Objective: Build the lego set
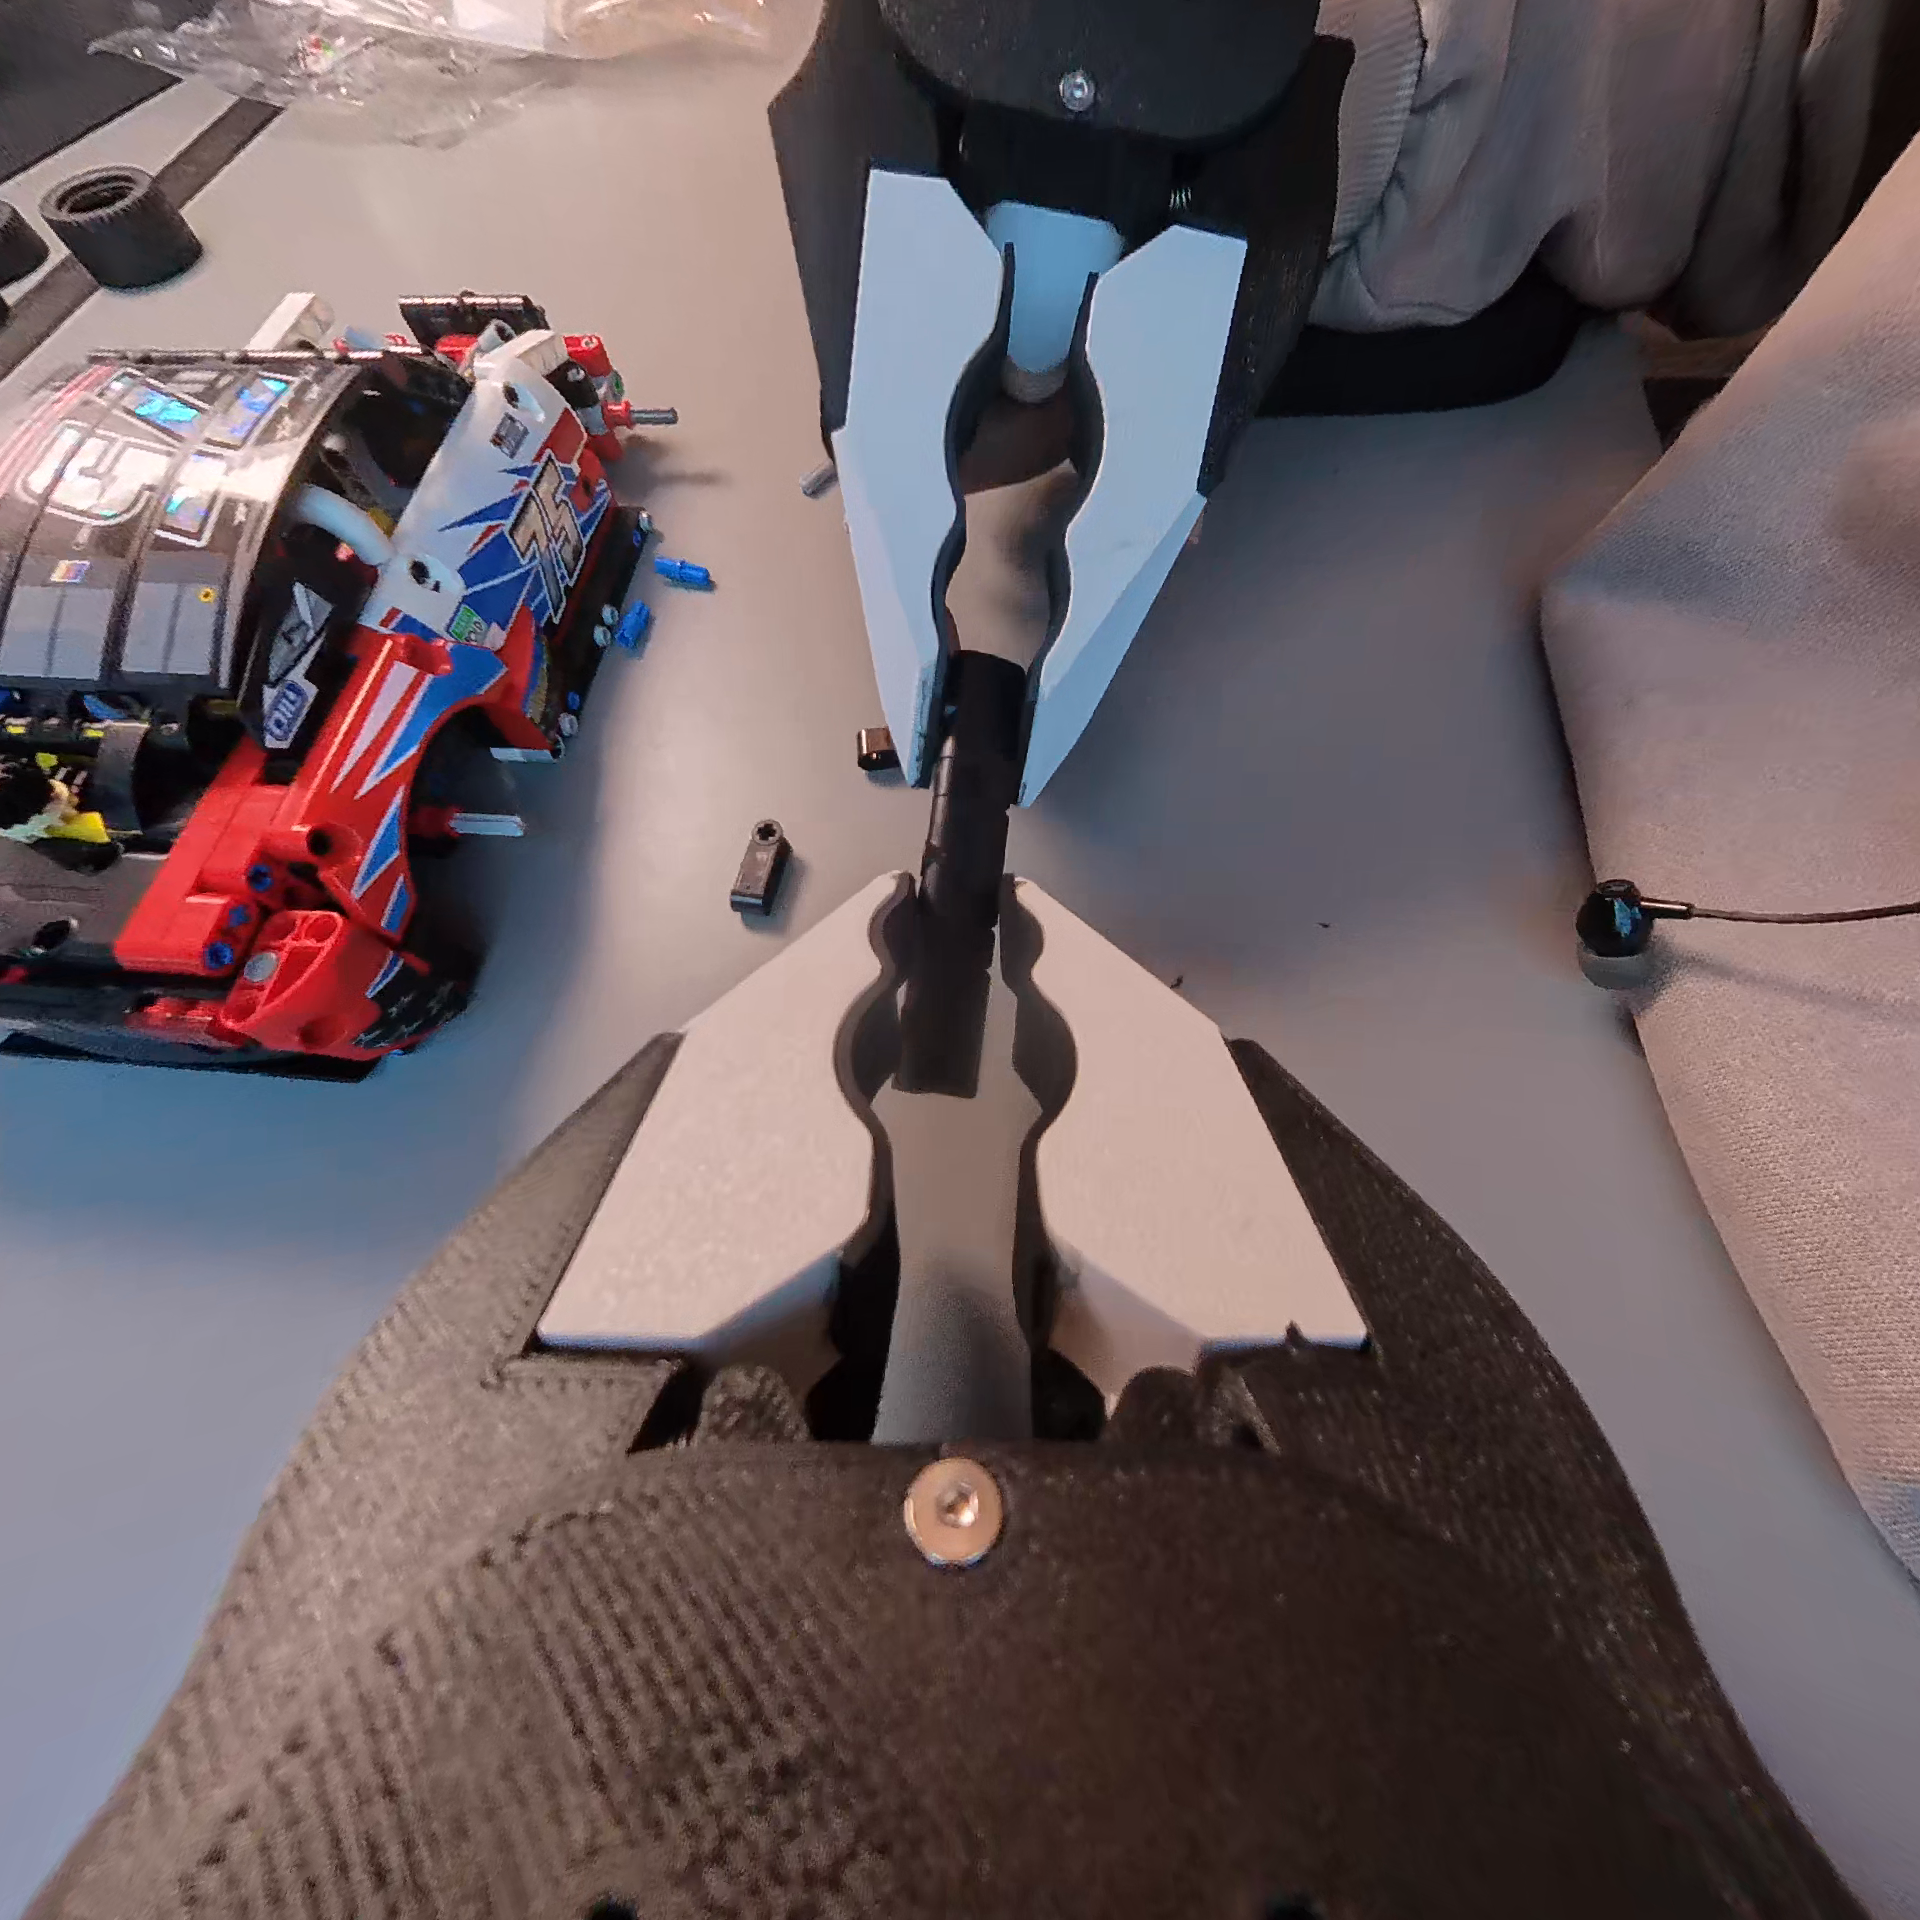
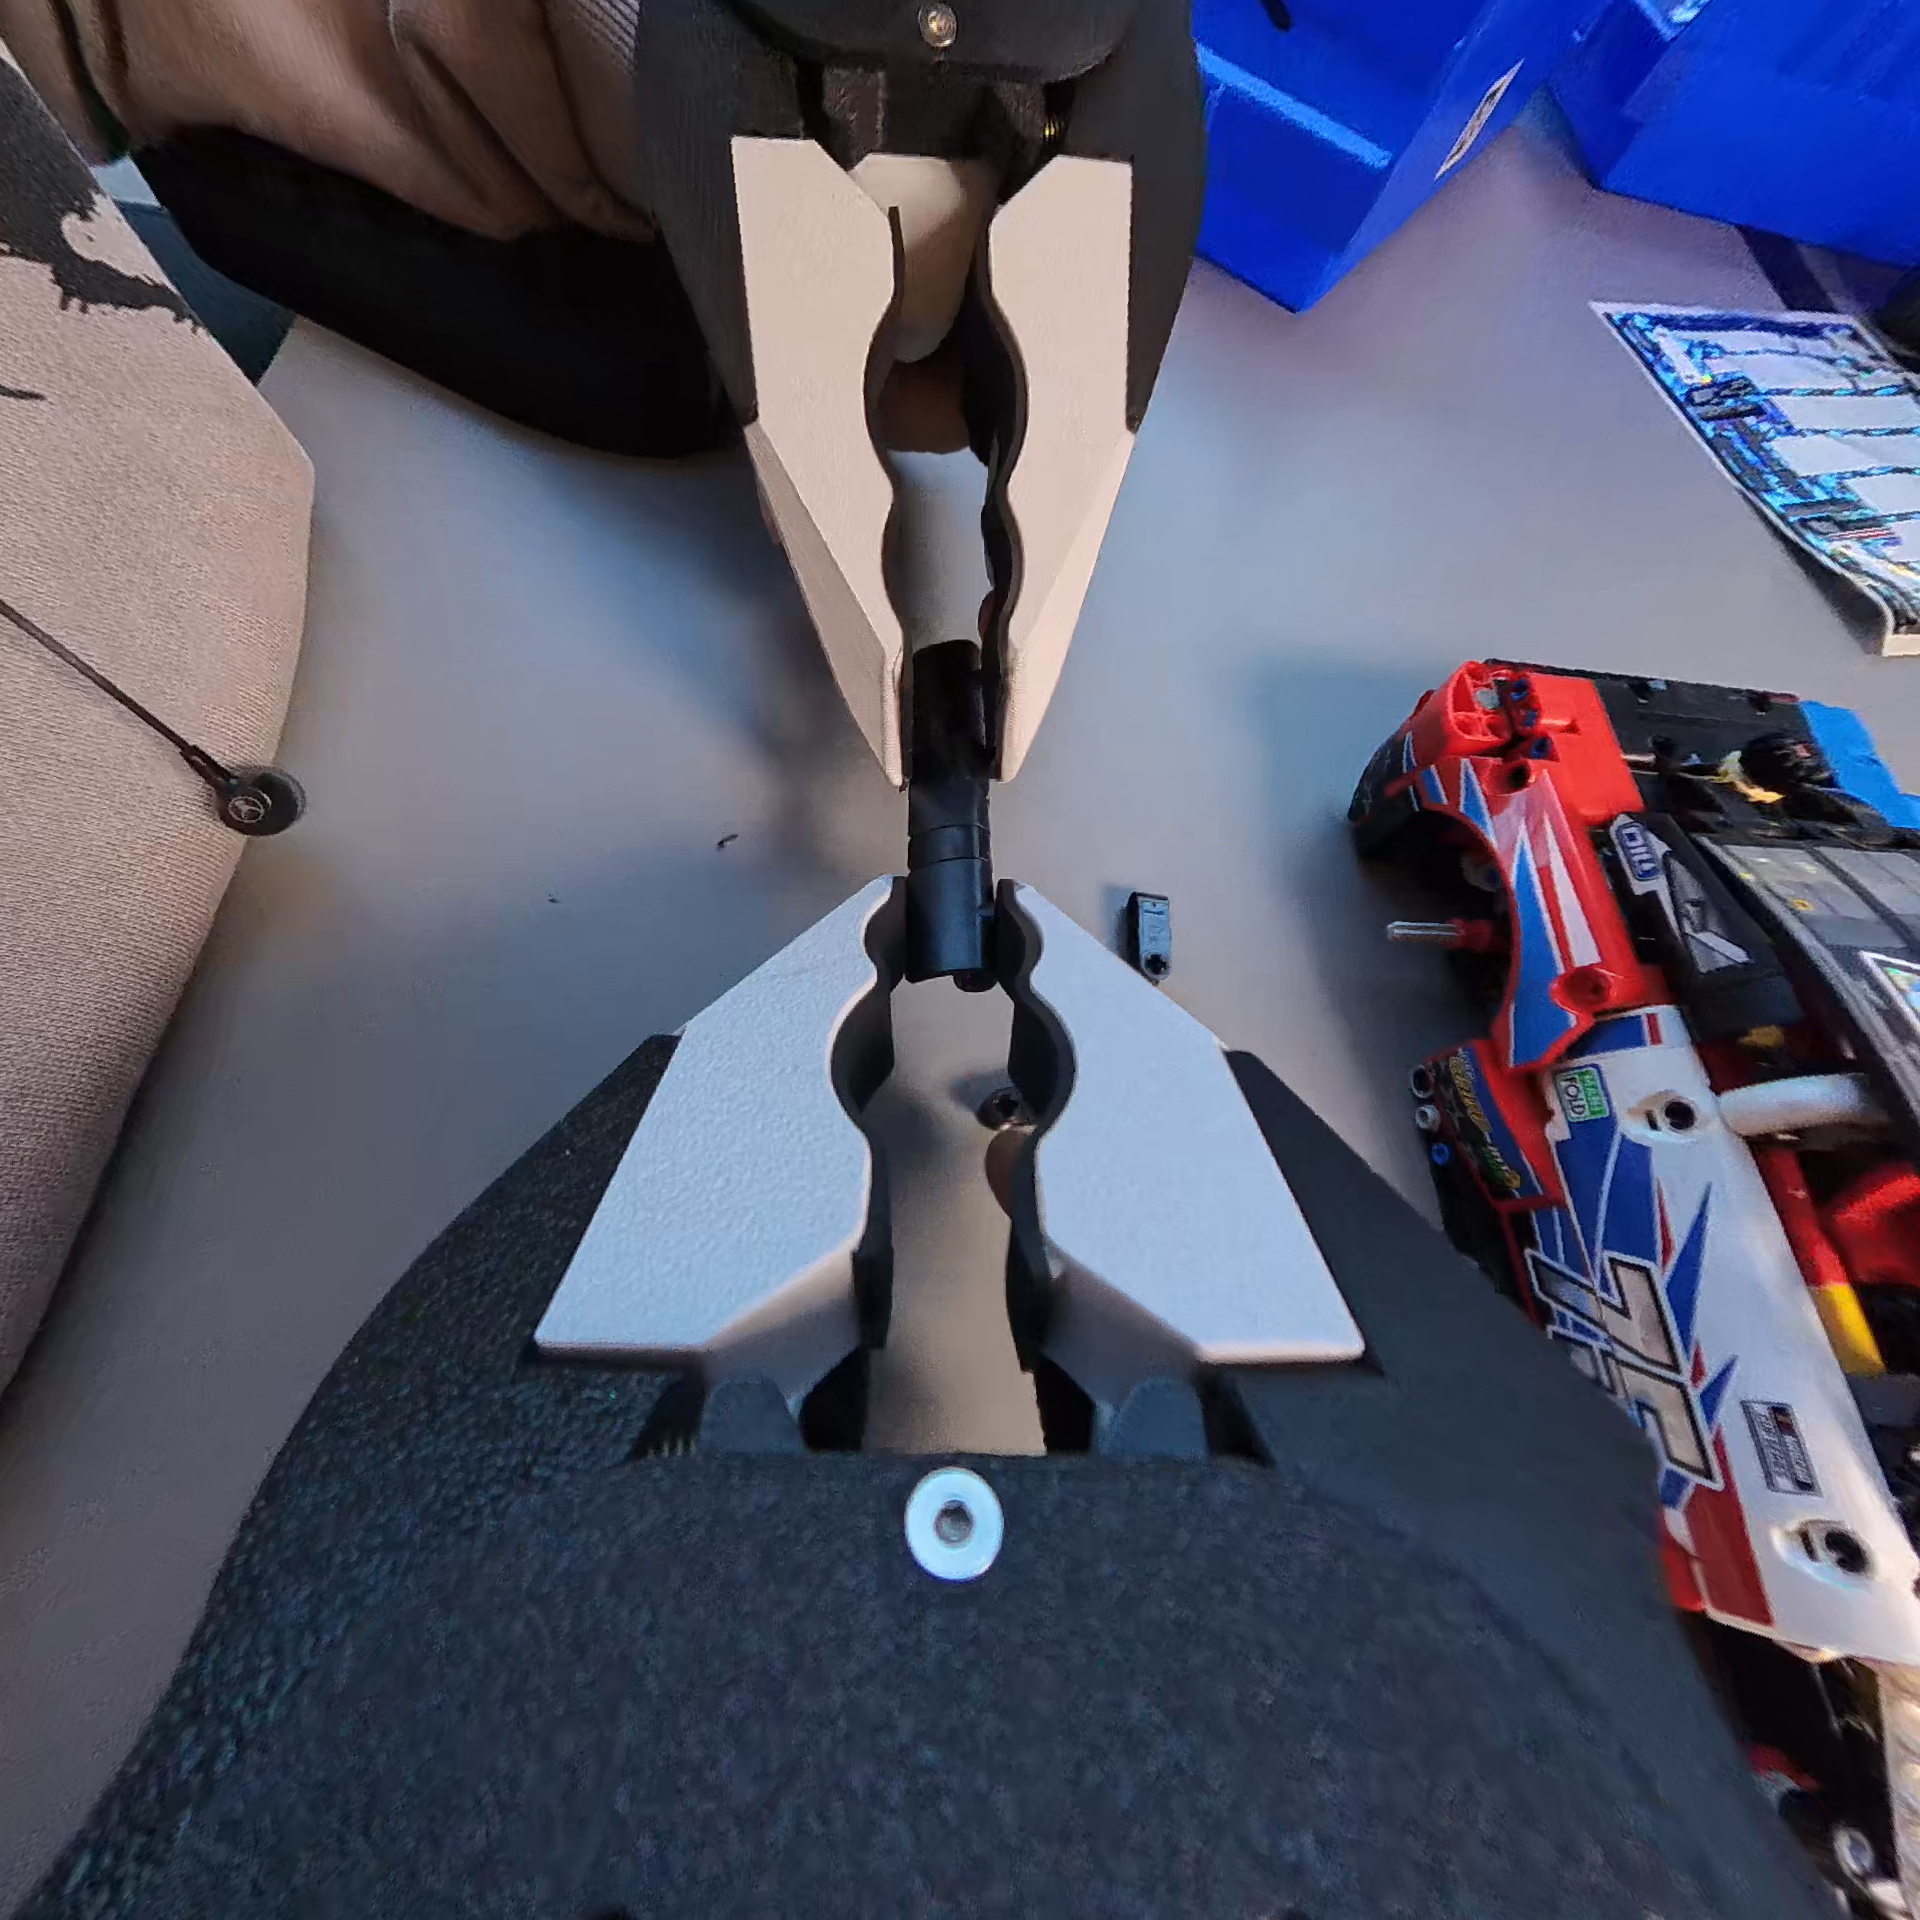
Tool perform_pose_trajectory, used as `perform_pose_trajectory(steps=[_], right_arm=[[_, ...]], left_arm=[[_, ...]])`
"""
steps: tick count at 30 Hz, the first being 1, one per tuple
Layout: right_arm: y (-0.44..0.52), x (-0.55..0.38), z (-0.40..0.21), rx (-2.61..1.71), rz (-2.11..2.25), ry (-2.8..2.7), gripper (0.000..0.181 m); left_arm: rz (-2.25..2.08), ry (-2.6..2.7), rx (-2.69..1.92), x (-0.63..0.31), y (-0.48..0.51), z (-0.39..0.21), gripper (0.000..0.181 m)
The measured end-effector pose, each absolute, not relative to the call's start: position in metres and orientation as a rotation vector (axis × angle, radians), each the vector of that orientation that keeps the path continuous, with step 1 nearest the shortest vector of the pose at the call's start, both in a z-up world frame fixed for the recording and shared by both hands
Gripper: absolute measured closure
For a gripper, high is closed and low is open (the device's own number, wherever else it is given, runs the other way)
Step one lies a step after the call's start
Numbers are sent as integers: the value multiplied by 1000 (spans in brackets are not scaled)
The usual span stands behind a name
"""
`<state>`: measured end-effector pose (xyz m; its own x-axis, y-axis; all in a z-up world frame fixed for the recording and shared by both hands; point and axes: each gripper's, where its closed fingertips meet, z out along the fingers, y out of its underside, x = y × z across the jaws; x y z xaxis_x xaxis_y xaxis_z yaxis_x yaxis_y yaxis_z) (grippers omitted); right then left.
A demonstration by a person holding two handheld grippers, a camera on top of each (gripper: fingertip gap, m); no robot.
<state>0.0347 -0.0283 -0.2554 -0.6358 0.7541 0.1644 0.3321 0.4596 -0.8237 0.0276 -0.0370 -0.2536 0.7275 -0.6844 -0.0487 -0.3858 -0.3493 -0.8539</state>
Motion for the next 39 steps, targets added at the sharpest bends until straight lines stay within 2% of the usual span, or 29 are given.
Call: perform_pose_trajectory(steps=[3,10,11,15,25,39], right_arm=[[-25,34,-247,-889,1094,-2157,168],[-18,35,-222,-820,1196,-2038,167],[-18,35,-220,-812,1205,-2027,167],[-21,36,-219,-780,1206,-2024,167],[-16,34,-234,-807,1118,-2068,167],[-7,29,-232,-873,1119,-2023,169]], left_arm=[[-449,756,-1949,25,-35,-245,167],[-886,476,-1942,21,-37,-229,144],[-942,448,-1932,22,-37,-227,145],[-1065,397,-1878,26,-39,-216,170],[-876,520,-2032,22,-43,-241,177],[-706,520,-2208,8,-42,-271,176]])
